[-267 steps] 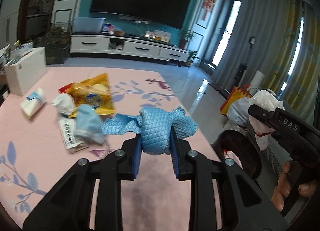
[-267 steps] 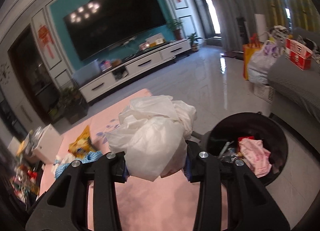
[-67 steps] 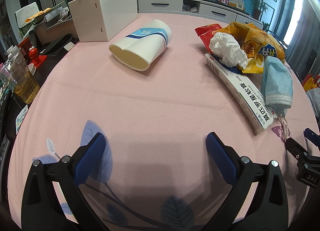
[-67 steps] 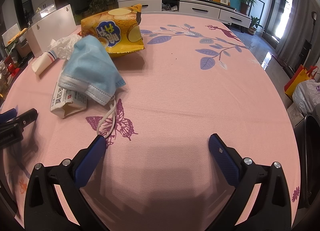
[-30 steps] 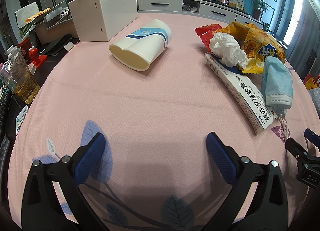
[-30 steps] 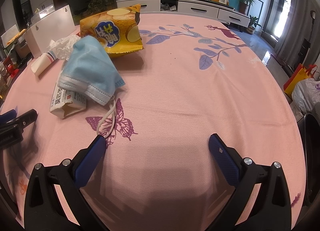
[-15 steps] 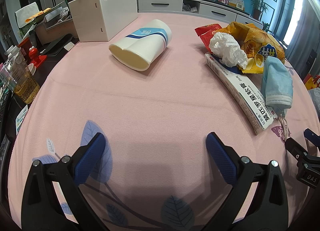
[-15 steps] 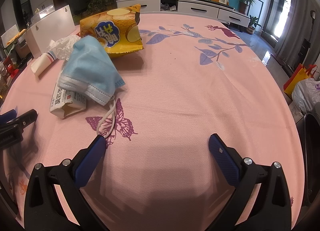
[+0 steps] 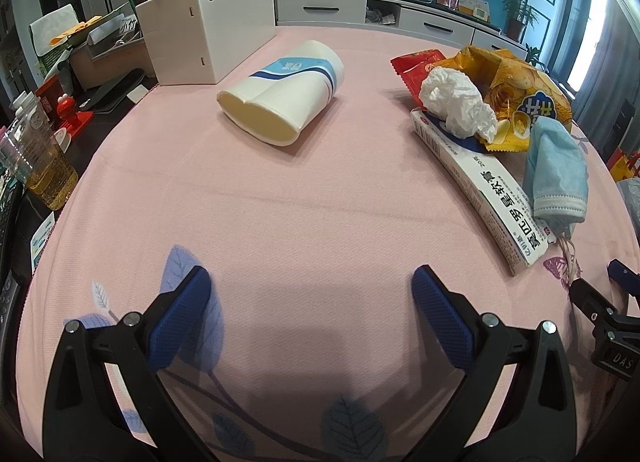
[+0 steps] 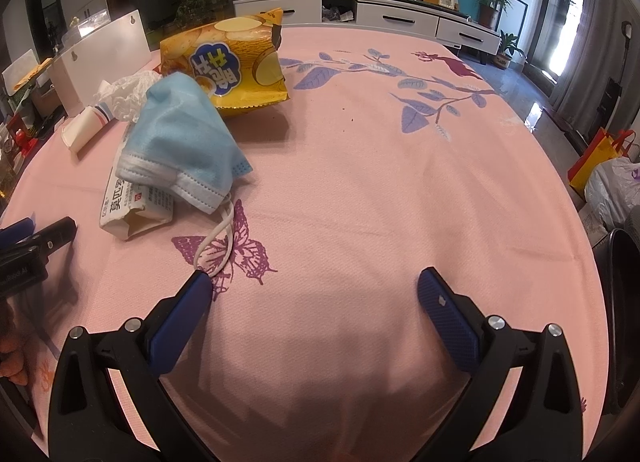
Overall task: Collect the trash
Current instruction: 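Move both tools toward the white paper cup and blue mask, then grasp the white paper cup with the left tool while the right tool grasps the blue mask, then carry the paper cup and mask over the black bin with both tools, then open both tools over the bin to drop the cup and mask, then move both tools back over the table toward the tissue and medicine box, then grasp the white tissue with the right tool while the left tool grasps the medicine box, then carry the tissue and white-and-blue medicine box over the bin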
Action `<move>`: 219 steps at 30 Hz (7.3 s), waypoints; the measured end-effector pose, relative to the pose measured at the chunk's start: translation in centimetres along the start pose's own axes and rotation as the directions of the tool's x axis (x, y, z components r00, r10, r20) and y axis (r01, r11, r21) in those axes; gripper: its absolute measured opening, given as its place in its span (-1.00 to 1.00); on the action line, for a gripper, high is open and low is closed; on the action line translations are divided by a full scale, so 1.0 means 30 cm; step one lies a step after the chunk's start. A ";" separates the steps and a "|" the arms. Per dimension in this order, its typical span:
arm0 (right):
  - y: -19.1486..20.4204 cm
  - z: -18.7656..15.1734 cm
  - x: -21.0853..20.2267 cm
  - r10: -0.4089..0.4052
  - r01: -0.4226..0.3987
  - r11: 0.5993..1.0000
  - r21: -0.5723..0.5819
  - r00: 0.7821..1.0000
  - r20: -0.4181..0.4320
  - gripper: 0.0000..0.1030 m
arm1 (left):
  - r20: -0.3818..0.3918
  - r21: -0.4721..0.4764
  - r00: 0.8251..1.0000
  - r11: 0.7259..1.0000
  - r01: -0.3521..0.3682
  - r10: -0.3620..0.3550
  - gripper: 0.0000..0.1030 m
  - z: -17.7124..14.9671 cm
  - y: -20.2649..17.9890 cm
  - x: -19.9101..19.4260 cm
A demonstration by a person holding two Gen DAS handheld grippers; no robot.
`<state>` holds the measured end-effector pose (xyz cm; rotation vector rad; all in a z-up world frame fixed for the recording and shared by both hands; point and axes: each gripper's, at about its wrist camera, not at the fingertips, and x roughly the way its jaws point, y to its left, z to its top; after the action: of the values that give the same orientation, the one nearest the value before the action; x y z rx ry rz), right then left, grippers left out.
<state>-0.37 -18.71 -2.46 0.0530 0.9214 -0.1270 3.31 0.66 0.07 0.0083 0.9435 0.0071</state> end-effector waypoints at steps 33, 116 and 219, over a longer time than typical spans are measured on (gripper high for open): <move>0.191 0.297 0.054 0.139 -0.131 0.990 0.058 0.975 -0.174 -0.11 | -0.075 -0.119 0.918 0.917 0.380 -0.390 0.95 0.443 0.243 0.278; -1.031 -0.351 -0.583 -0.288 0.071 0.636 0.768 0.946 0.151 0.41 | -0.231 0.277 0.640 0.581 0.765 -0.733 0.94 0.022 -1.223 -0.376; -0.389 0.142 -0.731 -0.090 -0.007 0.947 0.321 0.954 0.285 -0.54 | 0.183 0.189 0.877 0.891 0.413 -0.445 -0.59 0.076 -0.438 -0.511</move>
<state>-11.64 -28.80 17.69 0.3082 0.5939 -0.3156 -3.81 -12.65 13.68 -0.0665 0.7033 -0.4691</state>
